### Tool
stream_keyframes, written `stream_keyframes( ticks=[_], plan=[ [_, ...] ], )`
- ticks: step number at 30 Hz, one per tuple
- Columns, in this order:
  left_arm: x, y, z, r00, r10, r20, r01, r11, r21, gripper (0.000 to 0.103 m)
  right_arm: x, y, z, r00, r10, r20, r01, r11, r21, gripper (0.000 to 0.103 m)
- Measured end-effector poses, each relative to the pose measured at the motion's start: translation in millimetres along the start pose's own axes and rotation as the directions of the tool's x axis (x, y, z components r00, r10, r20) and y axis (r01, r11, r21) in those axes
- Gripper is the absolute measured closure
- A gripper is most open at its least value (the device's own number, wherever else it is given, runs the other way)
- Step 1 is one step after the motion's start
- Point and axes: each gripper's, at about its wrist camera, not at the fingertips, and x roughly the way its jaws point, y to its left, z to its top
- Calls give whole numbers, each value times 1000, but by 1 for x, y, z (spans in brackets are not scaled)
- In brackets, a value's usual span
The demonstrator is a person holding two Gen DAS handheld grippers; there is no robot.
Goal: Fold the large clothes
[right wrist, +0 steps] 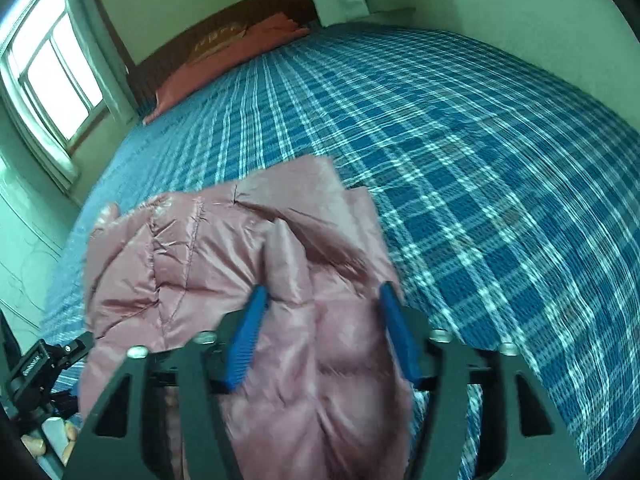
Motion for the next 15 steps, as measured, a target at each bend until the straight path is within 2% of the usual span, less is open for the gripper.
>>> stream_keyframes(
  ticks=[4, 9, 12, 15],
  plan=[
    [-5, 7, -9, 997, -73, -15, 72, 997, -23, 15, -6, -24, -9, 995, 93, -36, -90, 992, 85, 29],
    [17, 12, -16, 979, -181, -95, 166, 975, -149, 14, 8, -44, -17, 981, 185, -60, -172, 968, 185, 24],
    [25, 10, -16, 971, -206, -122, 186, 970, -159, 13, 19, -49, -20, 971, 232, -61, -214, 952, 217, 21],
    [27, 5, -17, 971, -207, -122, 191, 972, -134, 13, 19, -45, -21, 966, 254, -54, -239, 951, 198, 18]
  ],
)
